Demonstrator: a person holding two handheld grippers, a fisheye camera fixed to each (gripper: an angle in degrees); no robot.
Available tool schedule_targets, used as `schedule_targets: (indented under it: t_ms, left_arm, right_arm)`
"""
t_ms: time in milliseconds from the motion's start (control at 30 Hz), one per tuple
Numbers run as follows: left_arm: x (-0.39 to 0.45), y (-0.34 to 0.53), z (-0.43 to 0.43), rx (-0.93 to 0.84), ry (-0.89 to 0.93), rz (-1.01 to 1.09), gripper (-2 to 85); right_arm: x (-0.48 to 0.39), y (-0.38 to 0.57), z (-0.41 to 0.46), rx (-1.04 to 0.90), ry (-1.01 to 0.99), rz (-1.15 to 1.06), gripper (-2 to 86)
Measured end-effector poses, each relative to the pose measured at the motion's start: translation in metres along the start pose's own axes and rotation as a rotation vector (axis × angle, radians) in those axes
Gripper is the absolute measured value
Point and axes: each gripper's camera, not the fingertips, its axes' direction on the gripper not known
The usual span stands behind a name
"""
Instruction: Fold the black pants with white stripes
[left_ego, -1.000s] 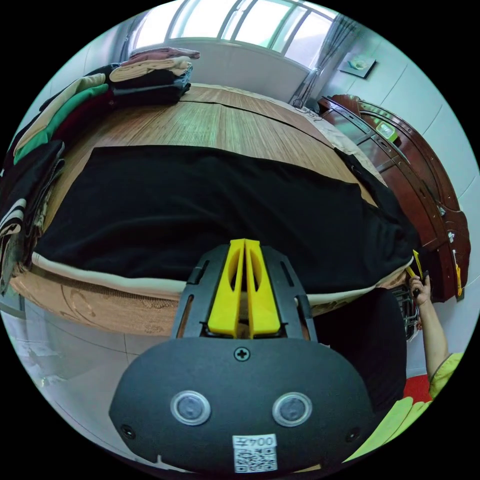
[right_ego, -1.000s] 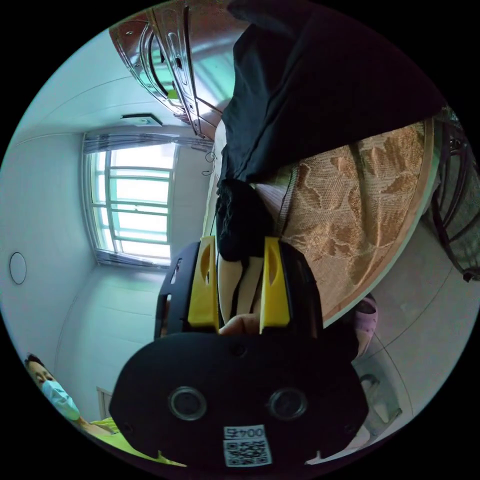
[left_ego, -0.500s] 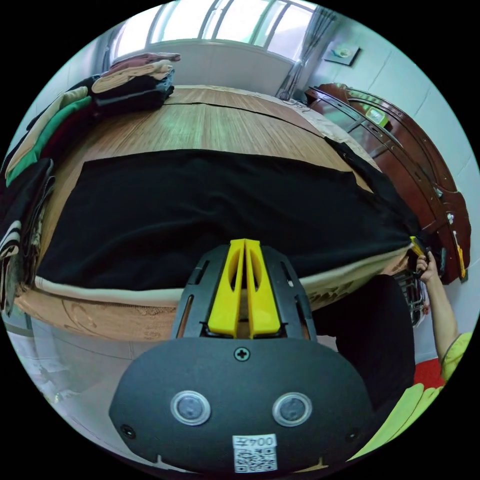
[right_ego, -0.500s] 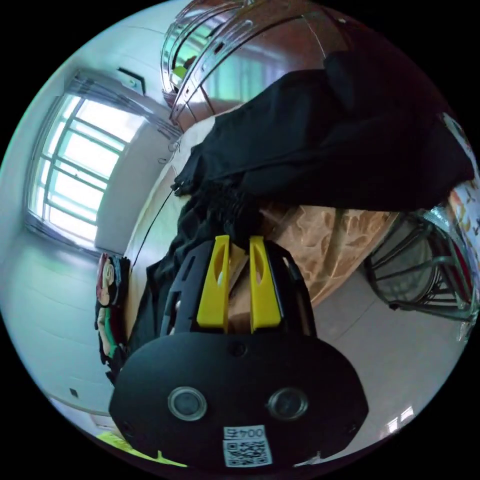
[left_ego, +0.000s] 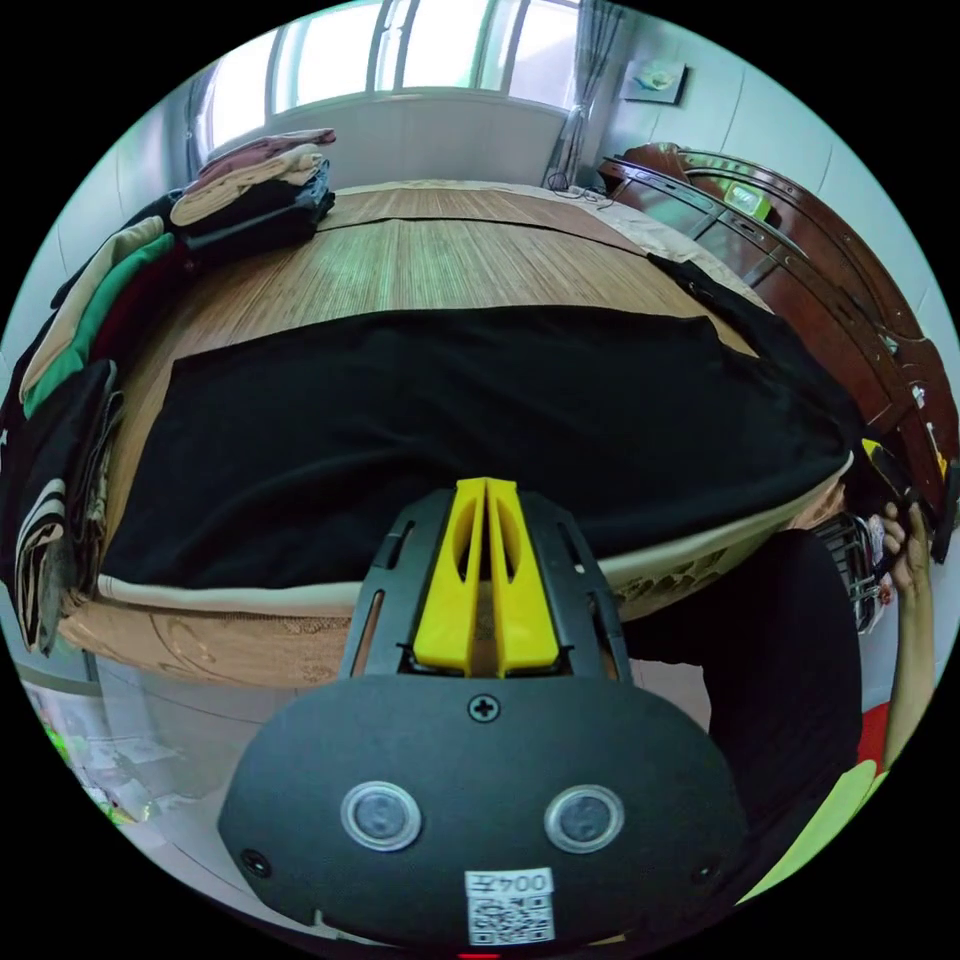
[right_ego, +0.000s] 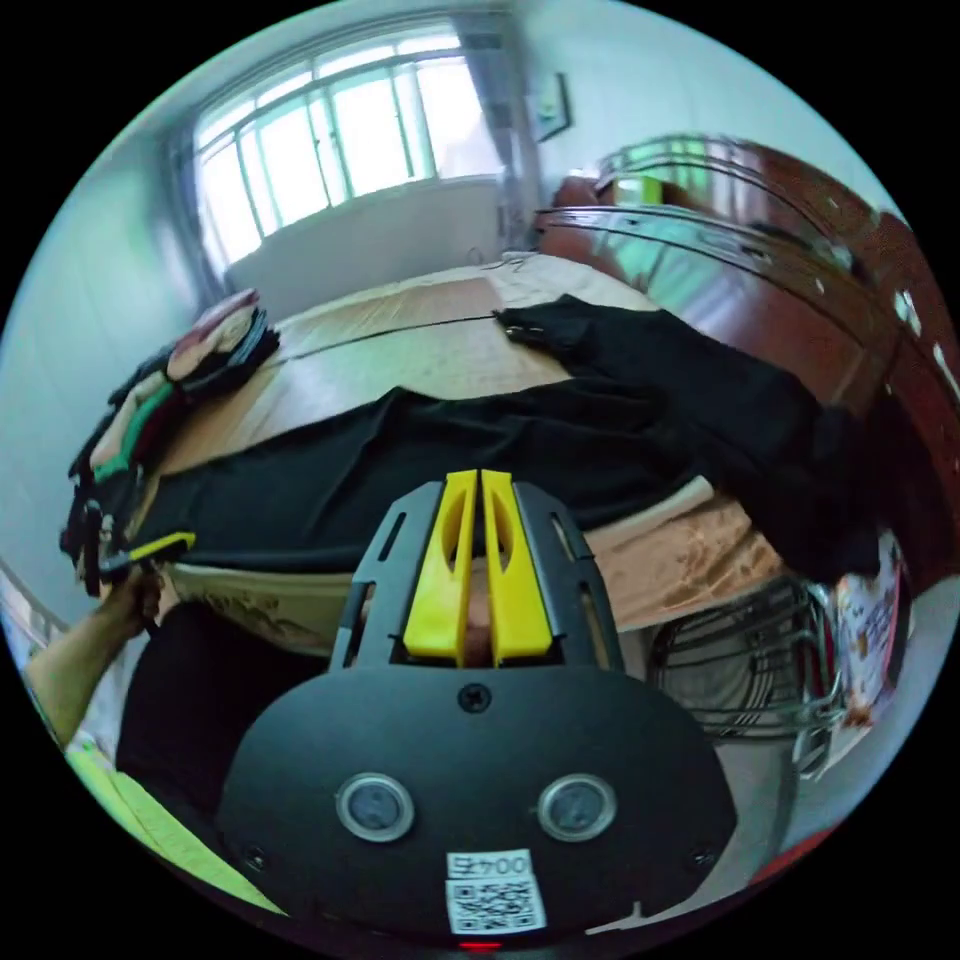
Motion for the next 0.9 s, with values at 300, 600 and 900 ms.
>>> schedule_targets:
  t_ms: [300,600,900]
  left_arm:
    - [0.026,-0.015,-0.032,-0.013,0.056,-0.014,0.2]
    - [0.062,-0.038,-0.077,-0.017,0.073,-0.019,0.2]
    - [0.05,-0.05,-0.179,0.136,0.204,-0.211,2.7]
  right_arm:
    - [-0.183,-0.036,0.091,-0.288,0.121,-0.402,-0.7]
    - [-0.224,-0.054,0.114,-0.373,0.165,-0.459,-0.3]
    - [-0.152,-0.067,0.029,-0.256,-0.491,0.091,-0.7]
